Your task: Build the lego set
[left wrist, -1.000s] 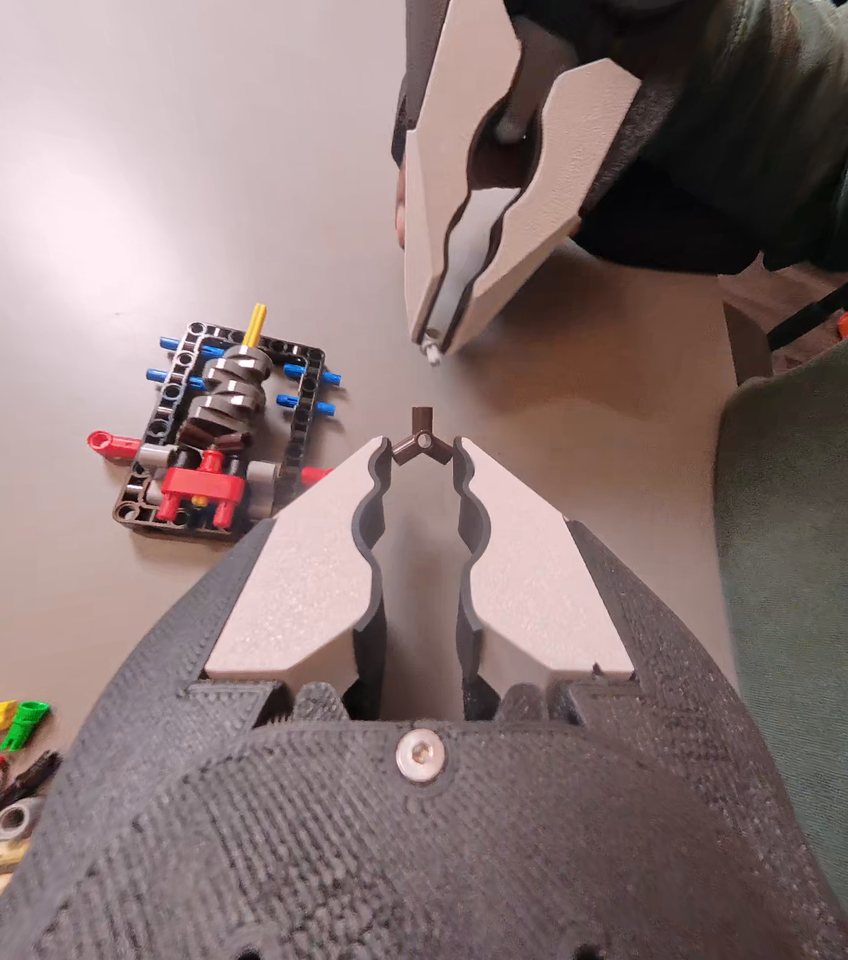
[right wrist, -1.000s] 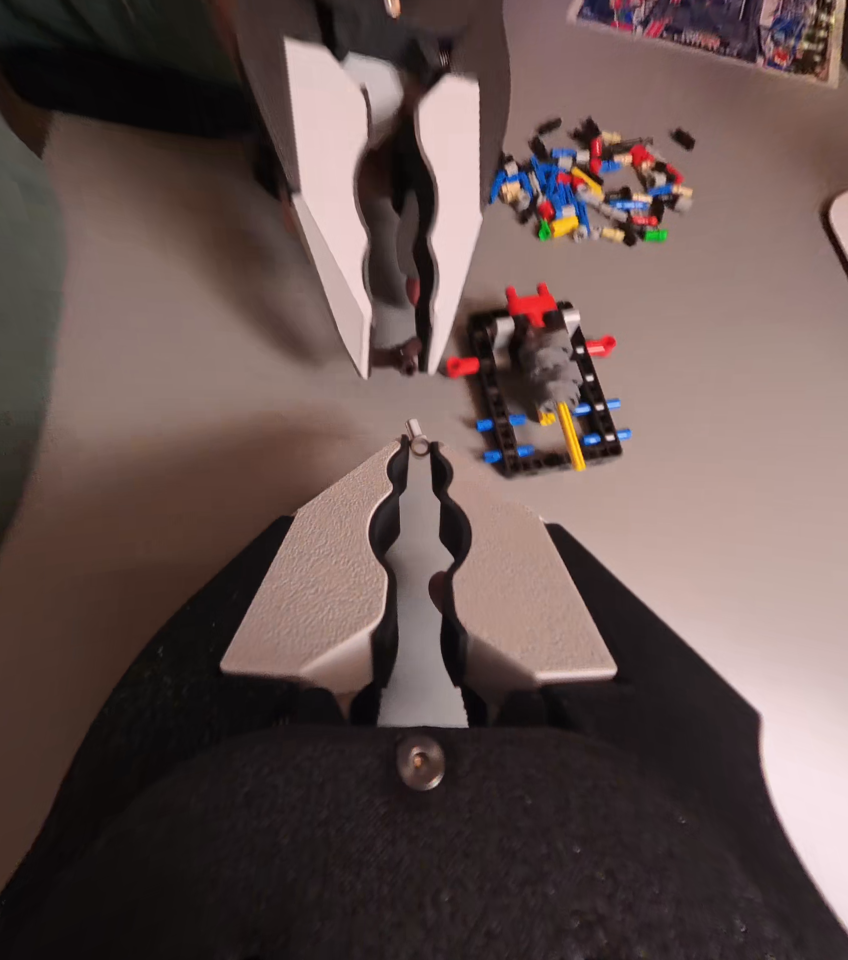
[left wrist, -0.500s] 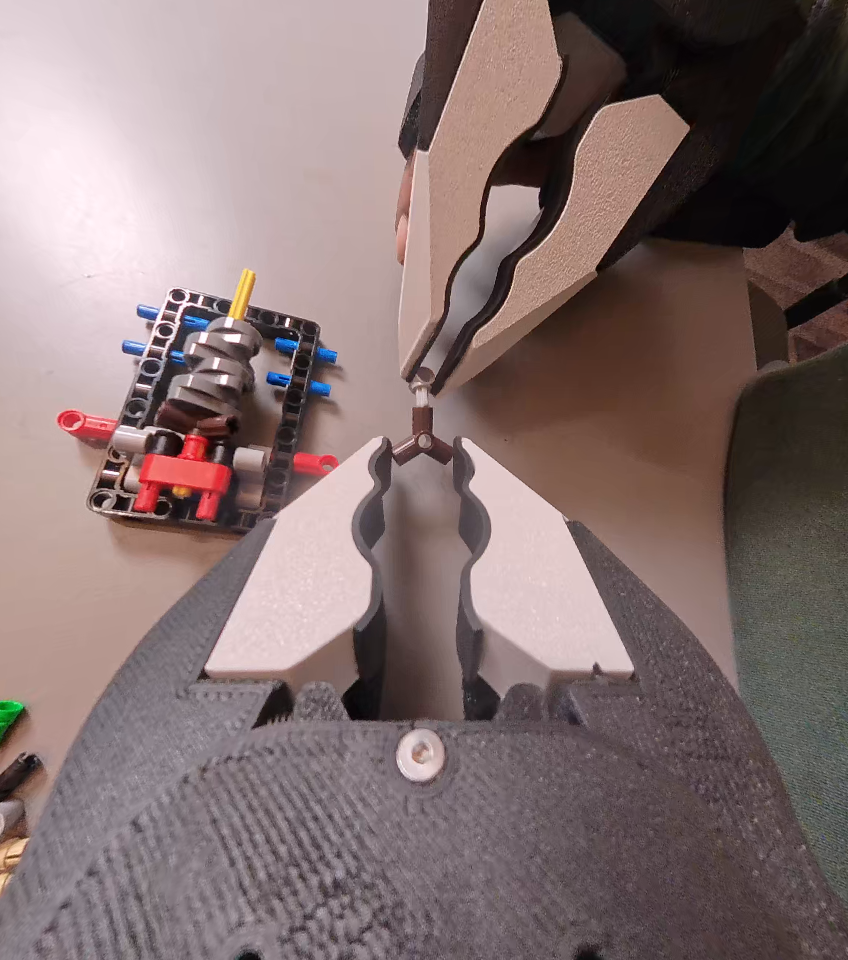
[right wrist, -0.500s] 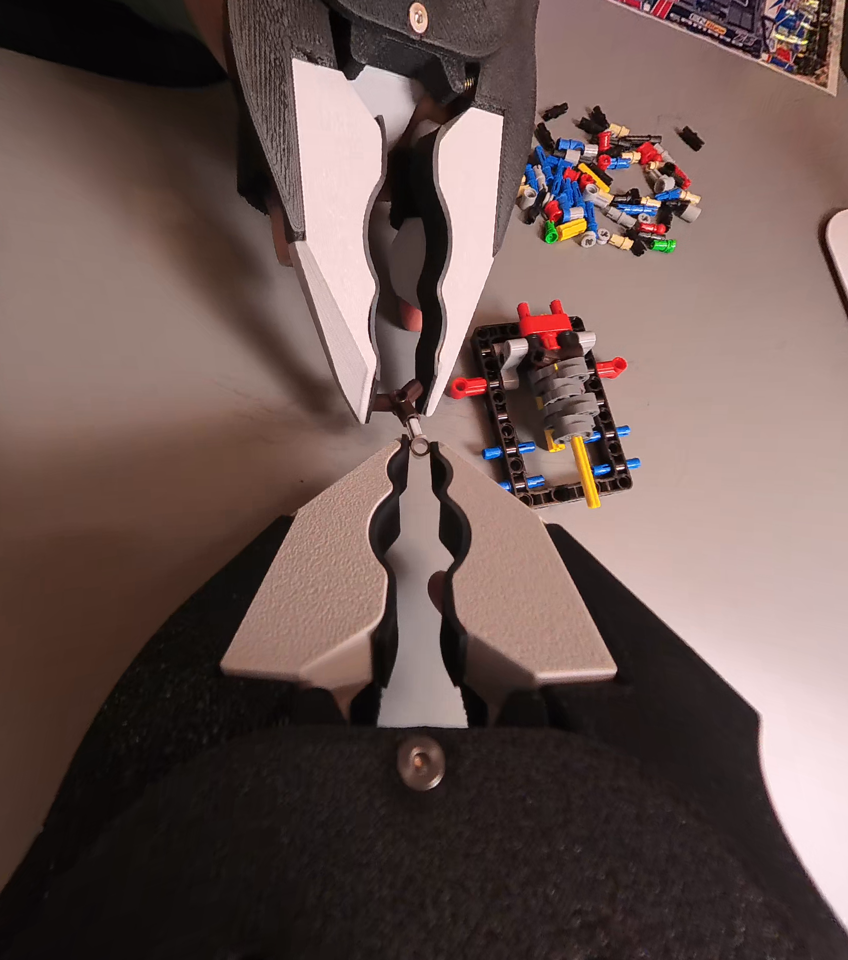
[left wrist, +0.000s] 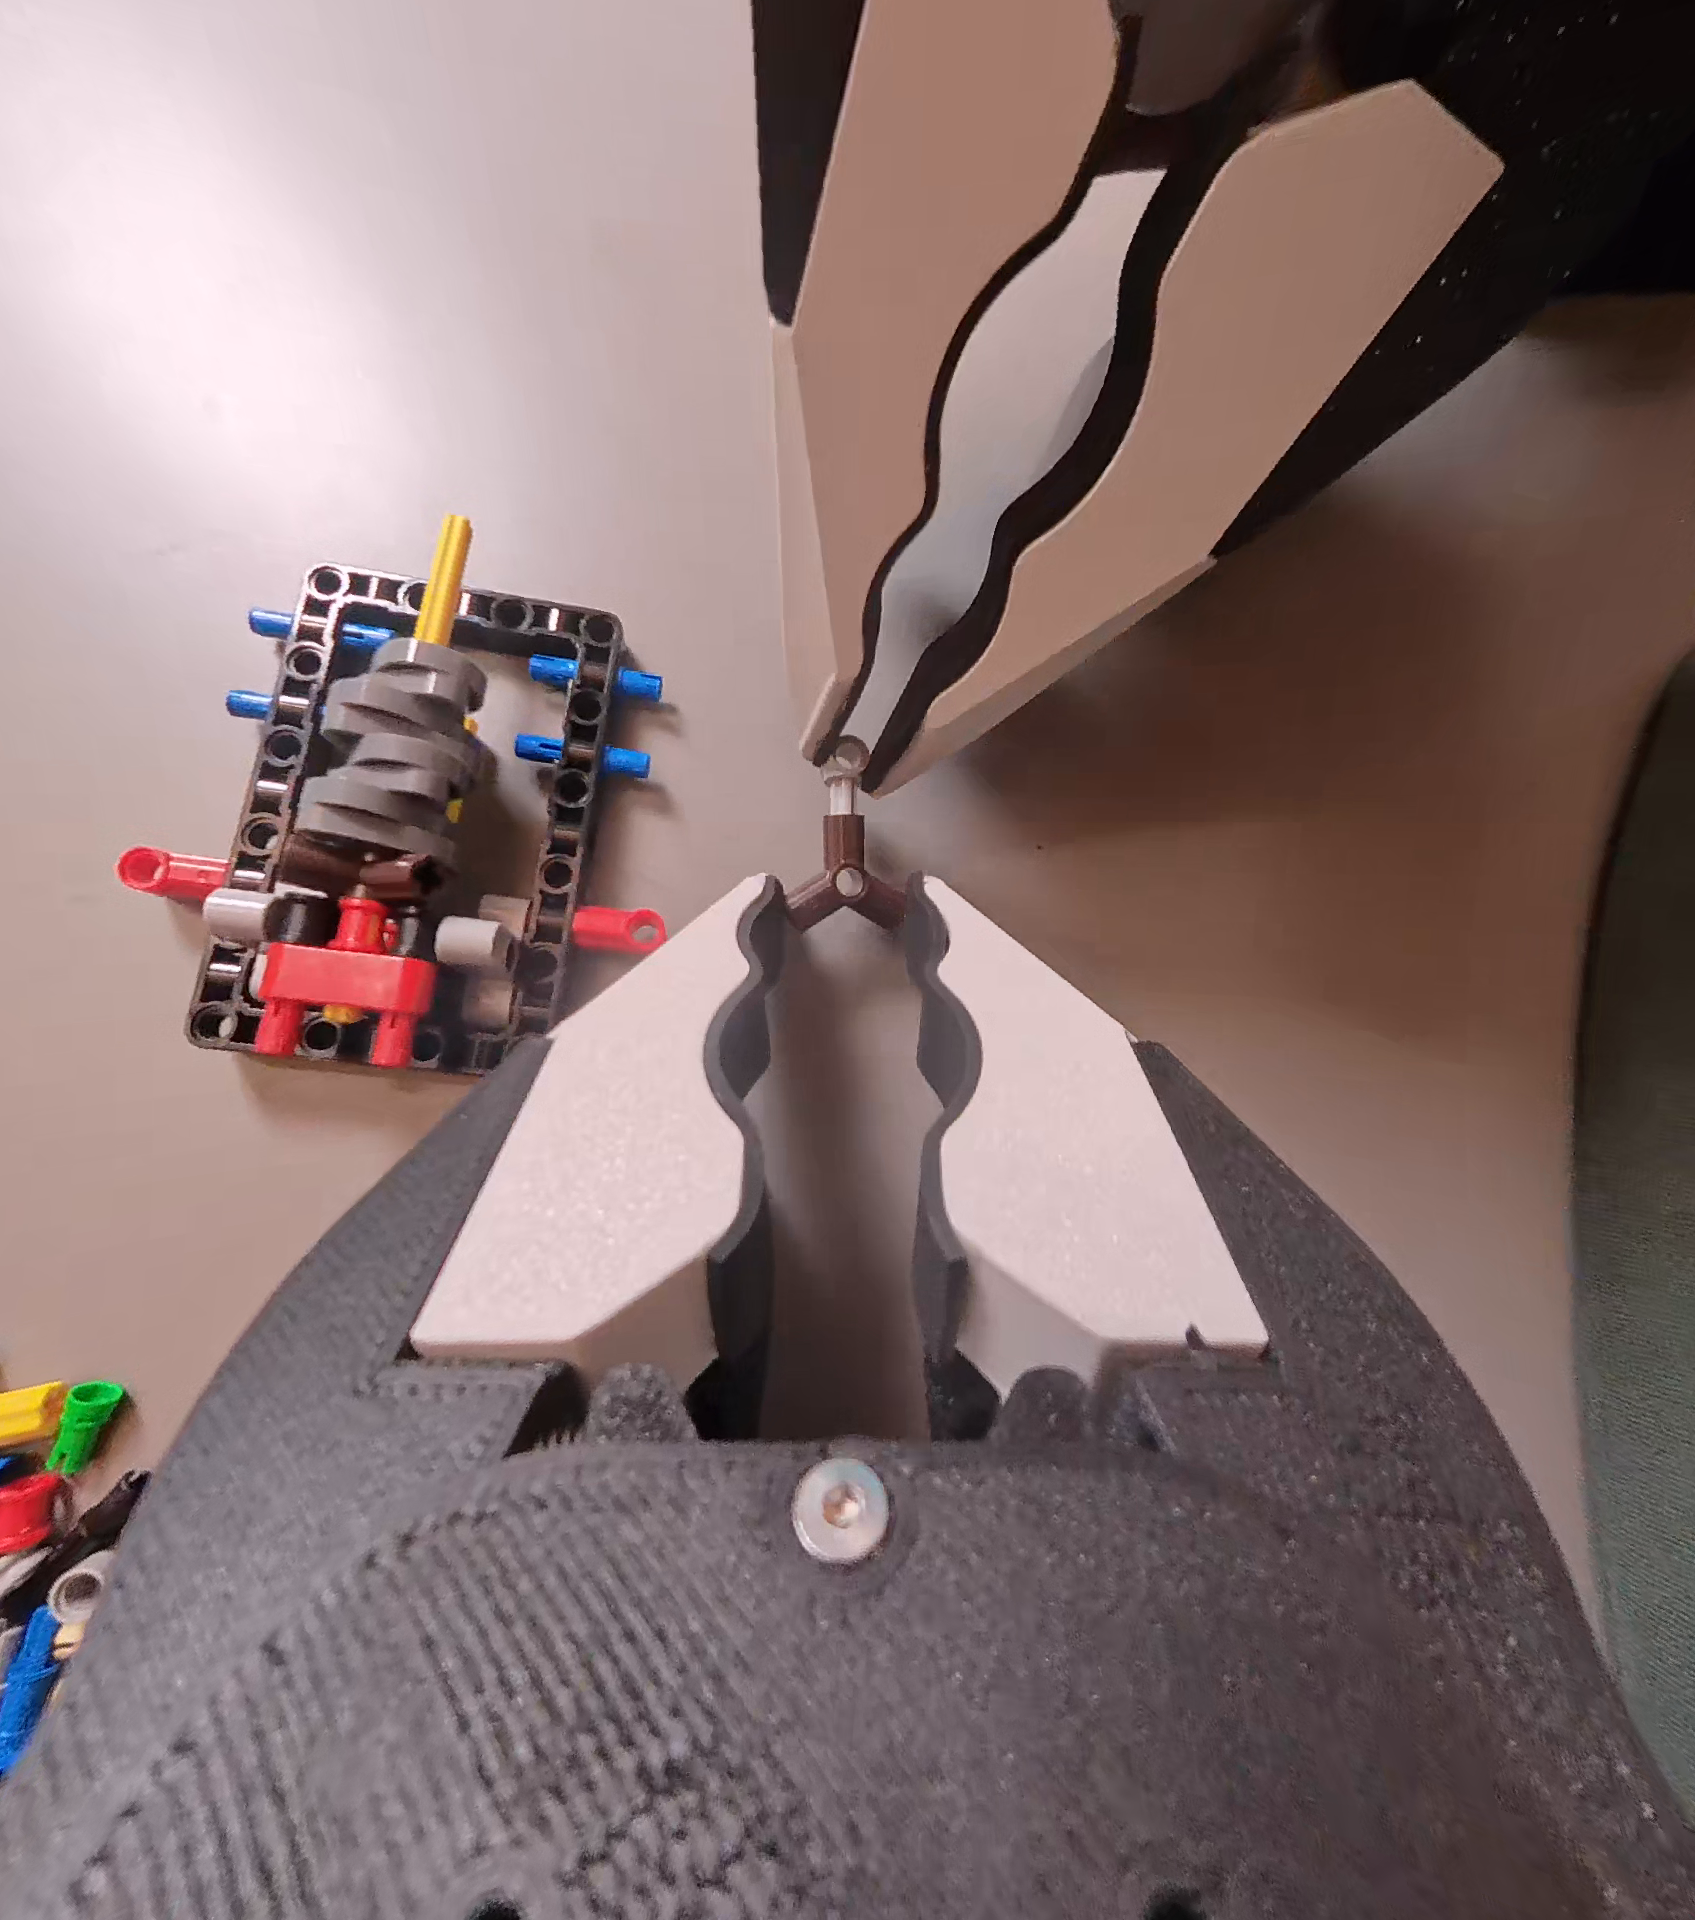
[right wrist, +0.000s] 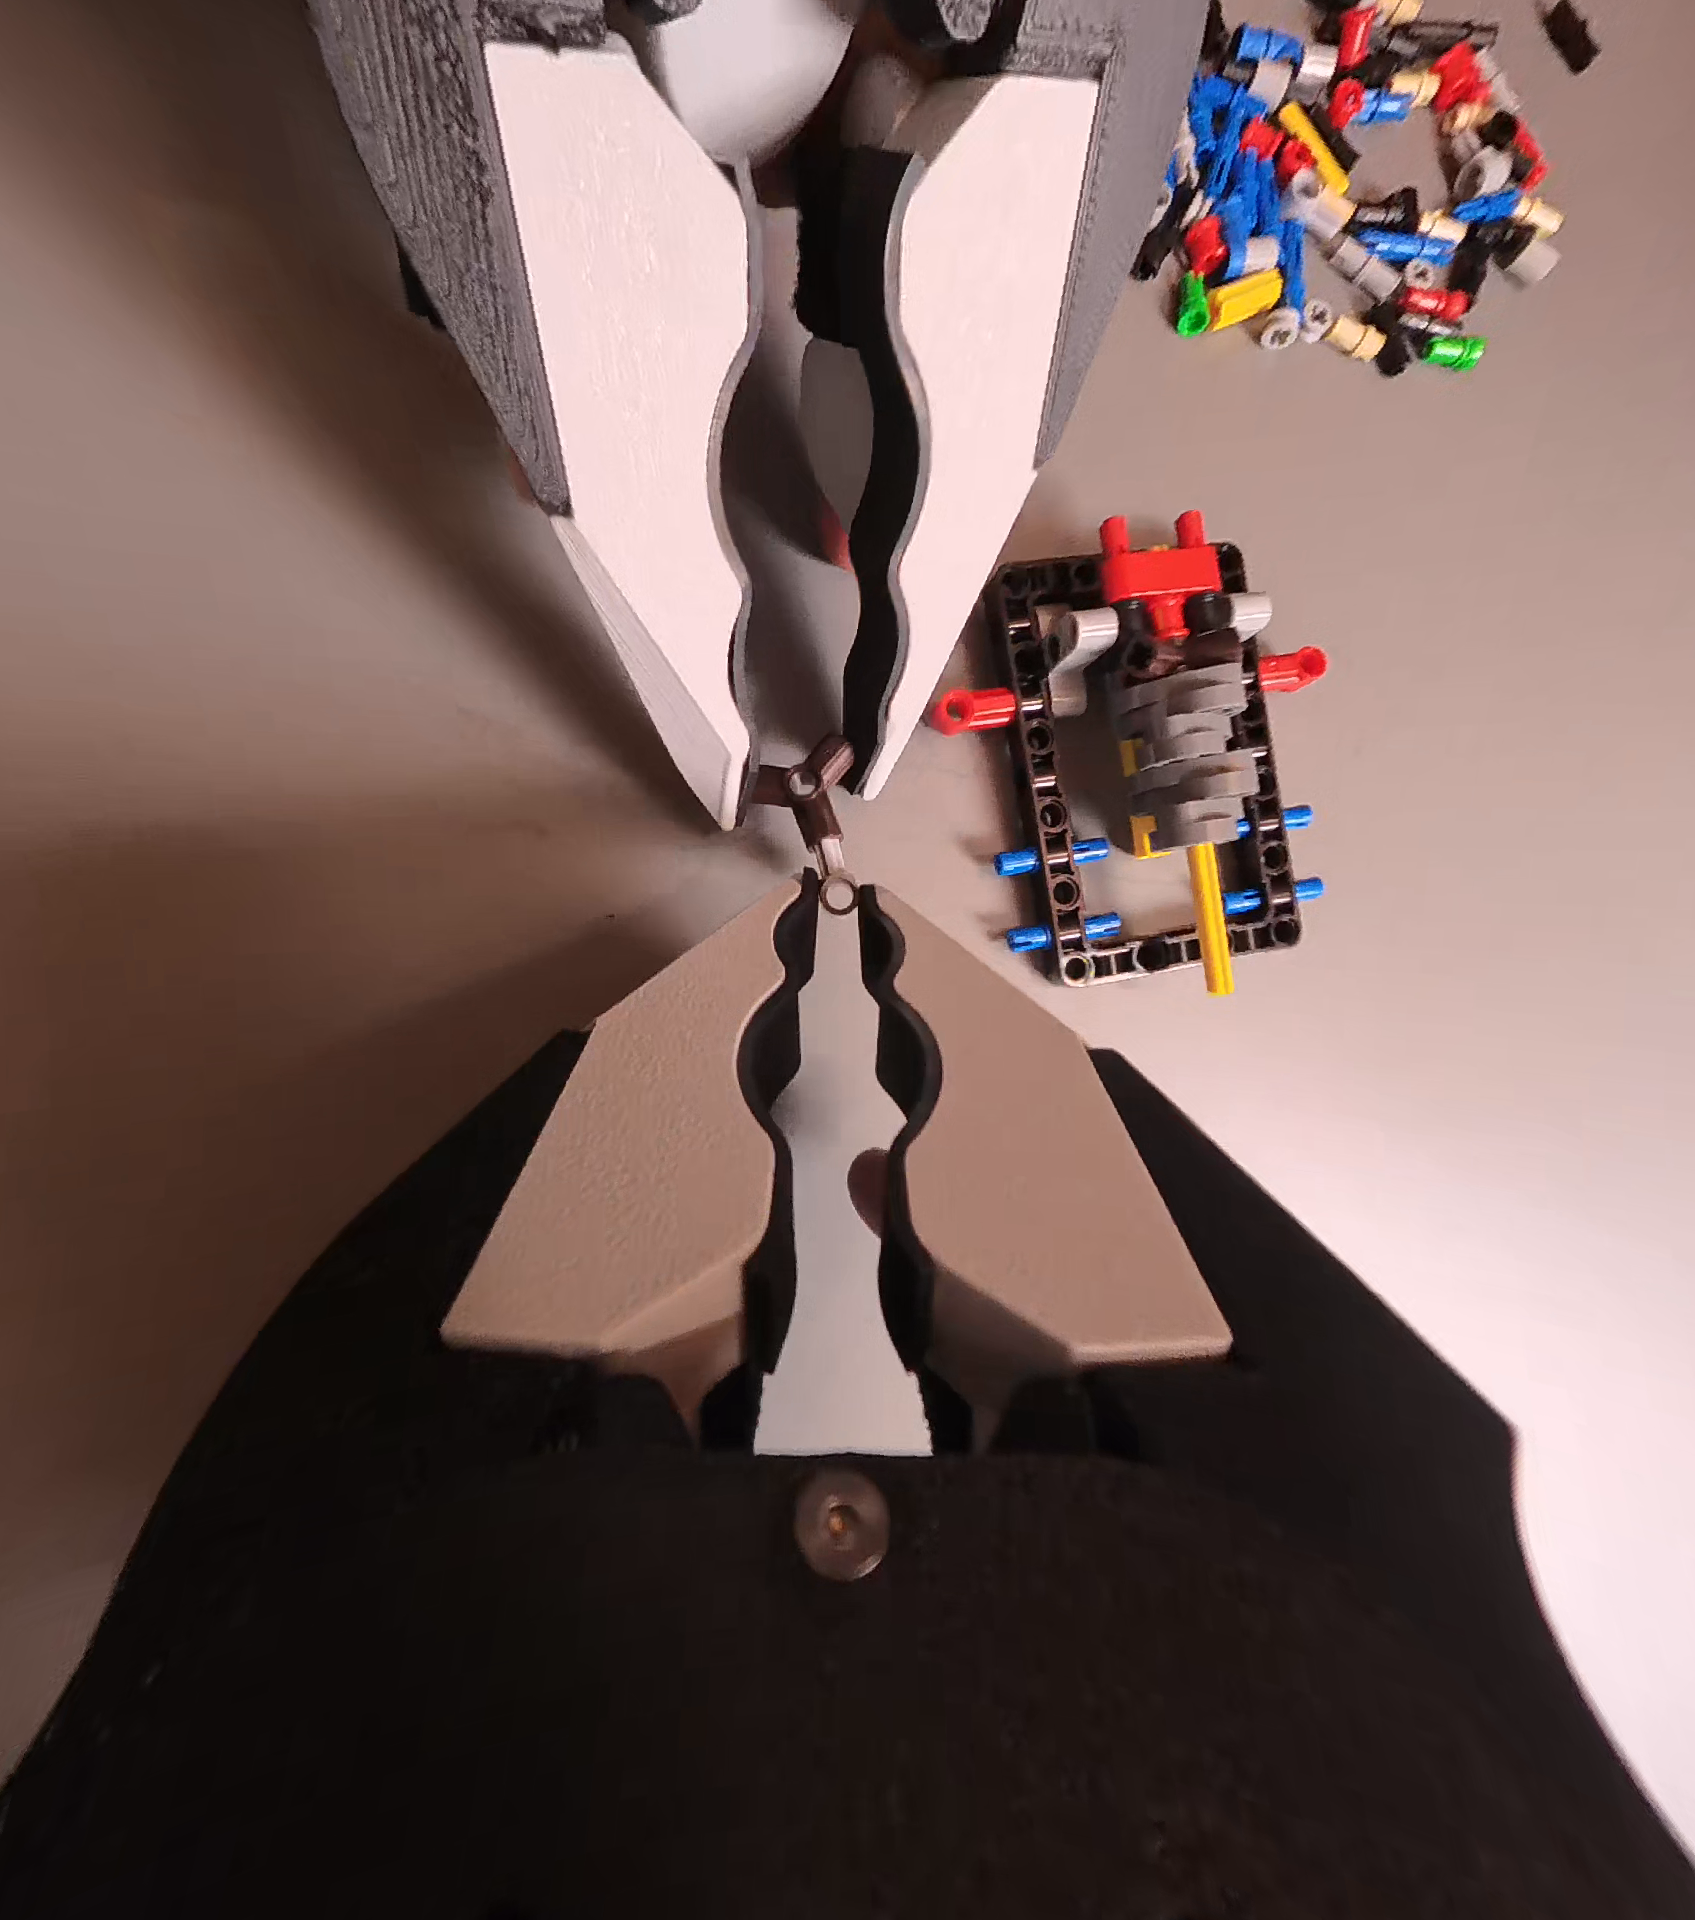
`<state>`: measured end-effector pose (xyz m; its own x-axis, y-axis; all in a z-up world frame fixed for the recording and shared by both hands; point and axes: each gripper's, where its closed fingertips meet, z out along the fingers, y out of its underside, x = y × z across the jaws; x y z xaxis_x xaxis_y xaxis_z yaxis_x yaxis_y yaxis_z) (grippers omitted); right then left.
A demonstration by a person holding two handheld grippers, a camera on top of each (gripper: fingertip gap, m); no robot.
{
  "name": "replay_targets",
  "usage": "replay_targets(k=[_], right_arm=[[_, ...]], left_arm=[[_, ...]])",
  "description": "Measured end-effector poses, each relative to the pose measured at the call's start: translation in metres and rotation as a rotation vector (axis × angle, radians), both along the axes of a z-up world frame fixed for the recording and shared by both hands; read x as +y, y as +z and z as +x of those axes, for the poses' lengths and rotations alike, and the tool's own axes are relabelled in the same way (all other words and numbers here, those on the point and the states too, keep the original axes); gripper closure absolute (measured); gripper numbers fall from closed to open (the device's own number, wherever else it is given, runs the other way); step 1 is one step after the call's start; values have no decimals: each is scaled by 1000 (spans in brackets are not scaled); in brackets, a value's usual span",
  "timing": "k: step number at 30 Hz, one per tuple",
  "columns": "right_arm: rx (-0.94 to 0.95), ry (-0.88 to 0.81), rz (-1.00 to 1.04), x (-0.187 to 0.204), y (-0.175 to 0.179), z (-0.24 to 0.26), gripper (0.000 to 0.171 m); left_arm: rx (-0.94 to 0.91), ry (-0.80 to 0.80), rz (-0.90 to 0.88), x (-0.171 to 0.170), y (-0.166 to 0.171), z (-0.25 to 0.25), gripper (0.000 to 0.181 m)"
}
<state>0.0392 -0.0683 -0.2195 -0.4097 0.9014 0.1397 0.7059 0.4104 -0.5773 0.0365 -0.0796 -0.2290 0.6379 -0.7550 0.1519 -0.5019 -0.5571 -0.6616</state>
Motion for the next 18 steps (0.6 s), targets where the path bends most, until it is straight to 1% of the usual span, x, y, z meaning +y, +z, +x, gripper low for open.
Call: replay_targets(k=[1,10,14,18], right_arm=[[-11,-4,-4,0,-2,0,166],[-67,-3,-31,-8,-6,1,167],[-77,37,-73,-13,-9,4,167],[-102,71,-67,-17,-10,6,167]], left_arm=[[1,0,-3,0,0,0,159],[55,-29,-33,-7,-1,0,159],[47,-70,-39,-11,-1,3,159],[71,-108,-44,-15,-1,6,159]])
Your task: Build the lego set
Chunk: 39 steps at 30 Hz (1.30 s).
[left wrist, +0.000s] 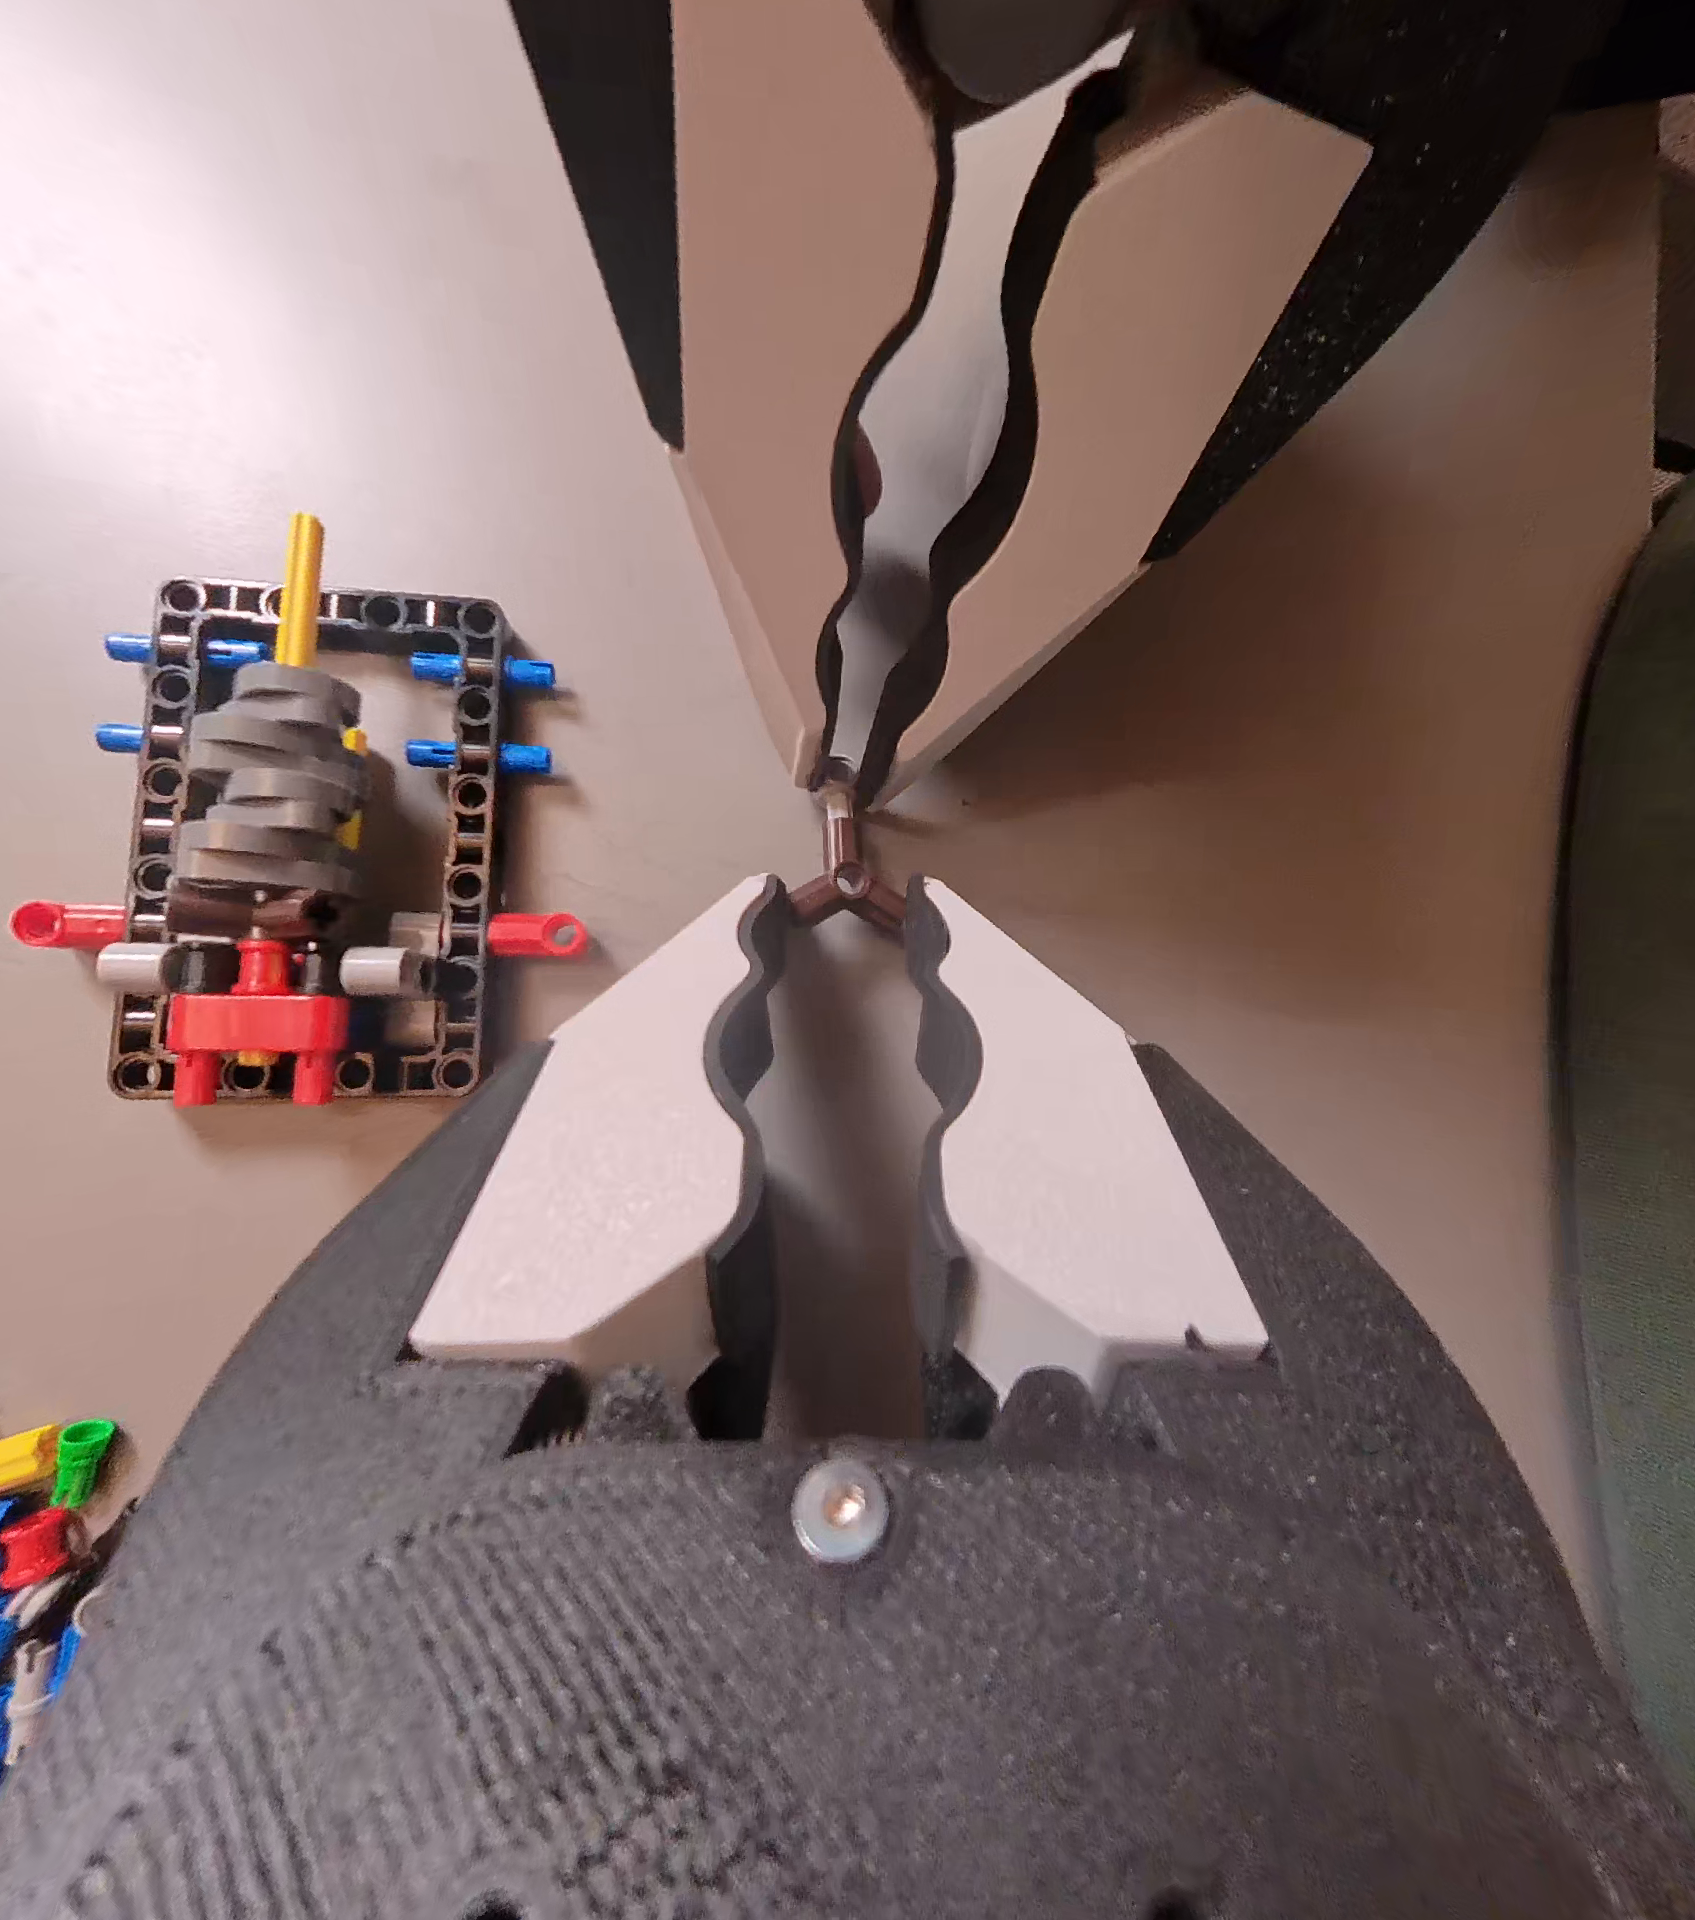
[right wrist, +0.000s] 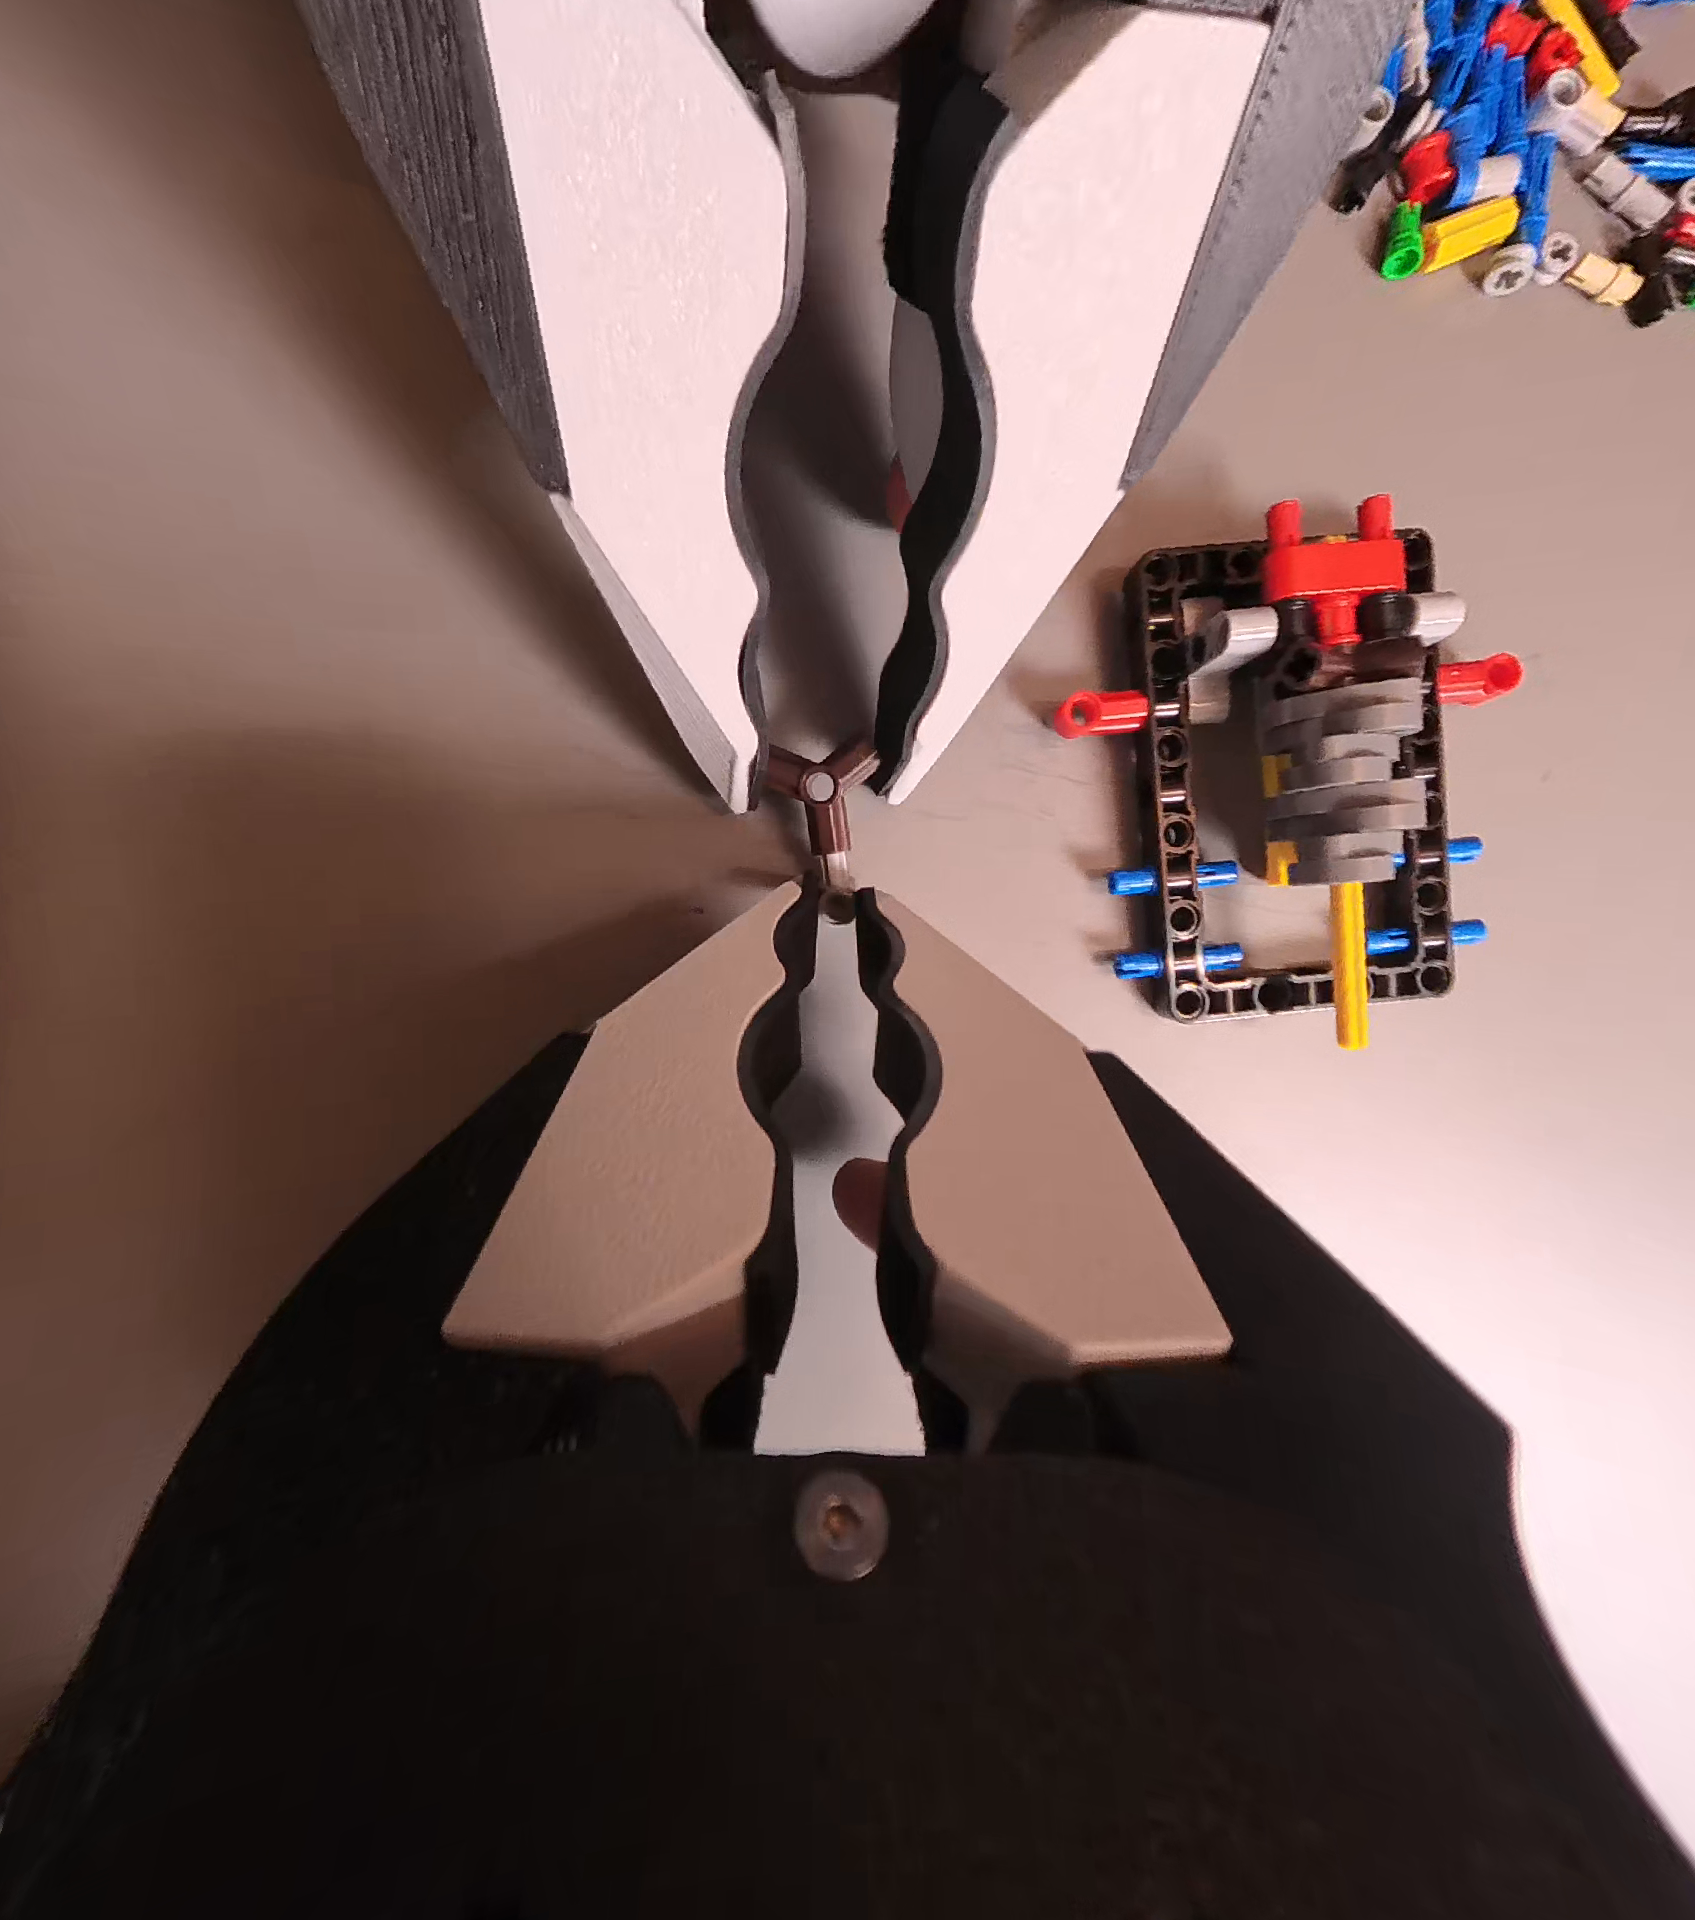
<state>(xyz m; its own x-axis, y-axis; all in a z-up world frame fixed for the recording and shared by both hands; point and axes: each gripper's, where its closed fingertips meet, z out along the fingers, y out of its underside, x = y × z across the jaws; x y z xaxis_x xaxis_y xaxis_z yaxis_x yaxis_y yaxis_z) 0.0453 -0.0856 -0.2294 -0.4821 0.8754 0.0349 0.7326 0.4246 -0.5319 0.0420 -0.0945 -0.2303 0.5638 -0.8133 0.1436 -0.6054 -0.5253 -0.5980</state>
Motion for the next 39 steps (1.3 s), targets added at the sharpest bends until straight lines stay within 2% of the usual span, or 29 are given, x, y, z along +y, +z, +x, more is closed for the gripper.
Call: replay_targets(k=[15,19,20,22,24,27,31,36,39], right_arm=[[18,58,-23,-6,1,2,168],[74,49,-59,-4,6,0,166],[132,40,-105,-3,15,-3,162],[230,21,-196,4,32,-2,144],[345,4,-305,7,52,1,139],[500,0,-419,4,80,2,143],[559,24,-370,-1,88,-2,161],[522,50,-329,-6,81,-1,166],[430,71,-285,-9,71,2,166]], left_arm=[[-14,-69,20,-4,0,3,160],[-102,-56,43,-2,5,0,159],[-162,-52,48,-2,12,0,159],[-258,-29,80,1,26,-5,159],[-373,-39,137,3,44,-5,159],[-505,-54,186,4,66,-3,159],[-571,-66,172,2,73,0,159],[-552,-87,142,-3,67,4,159],[-483,-99,106,-6,55,8,159]])
